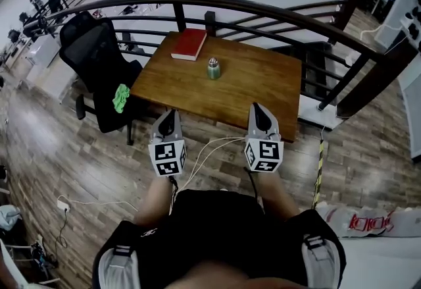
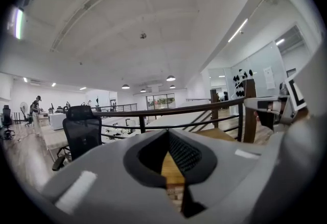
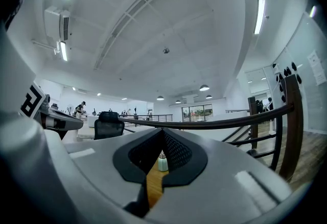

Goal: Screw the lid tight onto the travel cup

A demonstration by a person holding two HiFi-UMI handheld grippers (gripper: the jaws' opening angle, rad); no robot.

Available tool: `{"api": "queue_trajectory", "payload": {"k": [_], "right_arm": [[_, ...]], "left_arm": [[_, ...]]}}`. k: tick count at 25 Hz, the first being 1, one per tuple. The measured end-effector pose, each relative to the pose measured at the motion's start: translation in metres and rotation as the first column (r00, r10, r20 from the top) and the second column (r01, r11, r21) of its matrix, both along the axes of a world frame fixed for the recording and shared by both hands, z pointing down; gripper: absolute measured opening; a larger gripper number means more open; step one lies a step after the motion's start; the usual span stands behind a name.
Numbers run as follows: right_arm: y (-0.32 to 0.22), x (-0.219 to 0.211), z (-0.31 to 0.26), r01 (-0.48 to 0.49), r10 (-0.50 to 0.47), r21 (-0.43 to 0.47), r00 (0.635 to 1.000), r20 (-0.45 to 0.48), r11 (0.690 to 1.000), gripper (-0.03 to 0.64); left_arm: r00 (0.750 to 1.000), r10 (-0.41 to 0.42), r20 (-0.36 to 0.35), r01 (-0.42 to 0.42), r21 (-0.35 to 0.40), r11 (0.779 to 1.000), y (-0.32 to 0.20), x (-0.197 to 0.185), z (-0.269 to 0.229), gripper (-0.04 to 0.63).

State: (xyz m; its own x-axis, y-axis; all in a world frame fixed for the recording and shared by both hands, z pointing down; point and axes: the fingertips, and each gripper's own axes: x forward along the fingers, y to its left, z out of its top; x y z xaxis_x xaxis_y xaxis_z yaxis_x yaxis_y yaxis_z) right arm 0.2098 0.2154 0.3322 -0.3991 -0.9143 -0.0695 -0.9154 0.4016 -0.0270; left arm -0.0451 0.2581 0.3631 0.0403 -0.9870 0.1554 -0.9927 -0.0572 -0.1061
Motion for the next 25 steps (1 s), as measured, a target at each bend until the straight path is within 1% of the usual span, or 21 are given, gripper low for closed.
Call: {"api": "queue_trajectory", "payload": {"k": [3, 12, 16, 19, 23, 25], "right_arm": [[-0.005, 0.003, 0.001, 0.014, -0.014, 0.001, 1.000, 0.006, 1.000, -0.002], [-0.017, 0.001, 0.008, 0.035, -0.034, -0.012, 0.999, 0.008, 0.999, -0.002], [-0.025, -0.005, 0.006, 0.049, -0.049, -0.007, 0.999, 0.012, 0.999, -0.002], [-0.034, -0.007, 0.002, 0.045, -0.045, 0.004, 0.999, 0.014, 0.999, -0.002], [-0.044, -0.010, -0.002, 0.048, -0.048, 0.006, 0.999, 0.019, 0.999, -0.002], [-0.049, -0.013, -0.004, 0.057, -0.057, 0.007, 0.998, 0.020, 0.998, -0.002]], "left_arm": [[1.000, -0.020, -0.004, 0.020, -0.002, 1.000, -0.001, 0.000, 0.001, 0.052], [0.999, -0.025, 0.039, 0.025, 0.001, 1.000, -0.013, 0.005, 0.002, 0.054], [0.999, -0.022, 0.025, 0.022, 0.001, 1.000, -0.023, 0.004, 0.007, 0.054], [1.000, -0.011, 0.009, 0.011, 0.019, 1.000, -0.034, 0.005, 0.002, 0.054], [1.000, -0.012, 0.020, 0.011, 0.038, 0.999, -0.046, 0.003, -0.006, 0.054], [1.000, -0.016, 0.010, 0.016, 0.034, 0.999, -0.053, 0.001, -0.004, 0.054]]}}
